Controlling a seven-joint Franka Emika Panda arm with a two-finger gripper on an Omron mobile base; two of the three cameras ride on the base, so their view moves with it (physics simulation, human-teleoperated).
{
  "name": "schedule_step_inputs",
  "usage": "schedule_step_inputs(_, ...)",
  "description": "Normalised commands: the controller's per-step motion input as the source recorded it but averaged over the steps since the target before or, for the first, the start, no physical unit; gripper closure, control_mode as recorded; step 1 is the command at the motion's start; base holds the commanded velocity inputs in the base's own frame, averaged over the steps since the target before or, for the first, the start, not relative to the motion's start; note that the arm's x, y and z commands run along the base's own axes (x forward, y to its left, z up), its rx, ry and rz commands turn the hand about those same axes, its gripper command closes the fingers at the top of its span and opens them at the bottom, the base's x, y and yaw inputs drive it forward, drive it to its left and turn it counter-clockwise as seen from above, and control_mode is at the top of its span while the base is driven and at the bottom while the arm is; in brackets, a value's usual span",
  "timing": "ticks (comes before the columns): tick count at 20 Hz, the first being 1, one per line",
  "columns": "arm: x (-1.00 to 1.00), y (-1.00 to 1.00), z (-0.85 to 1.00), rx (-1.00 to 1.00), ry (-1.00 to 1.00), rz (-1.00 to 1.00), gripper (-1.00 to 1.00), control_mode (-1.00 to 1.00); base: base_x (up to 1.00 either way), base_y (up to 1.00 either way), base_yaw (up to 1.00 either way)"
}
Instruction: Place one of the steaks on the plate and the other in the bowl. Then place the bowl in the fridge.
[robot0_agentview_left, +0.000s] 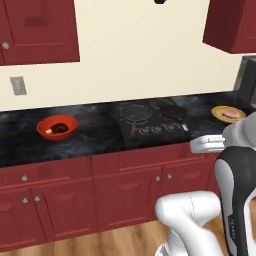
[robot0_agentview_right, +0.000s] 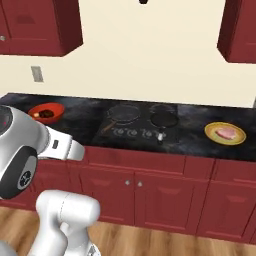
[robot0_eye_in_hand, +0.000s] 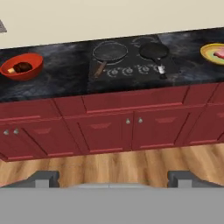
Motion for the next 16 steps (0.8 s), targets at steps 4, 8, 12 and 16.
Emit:
schedule_step_inputs(4, 0.0, 0.0, 0.0, 0.0, 0.0, 0.0, -1.0, 1.0, 0.01, 1.0, 0.12)
schedule_step_inputs(8, 0.0, 0.0, 0.0, 0.0, 0.0, 0.0, -1.0, 1.0, 0.13, 1.0, 0.08)
schedule_step_inputs(12, 0.0, 0.0, 0.0, 0.0, 0.0, 0.0, -1.0, 1.0, 0.52, 1.0, 0.01)
schedule_step_inputs(16, 0.0, 0.0, 0.0, 0.0, 0.0, 0.0, -1.0, 1.0, 0.91, 0.61, 0.0)
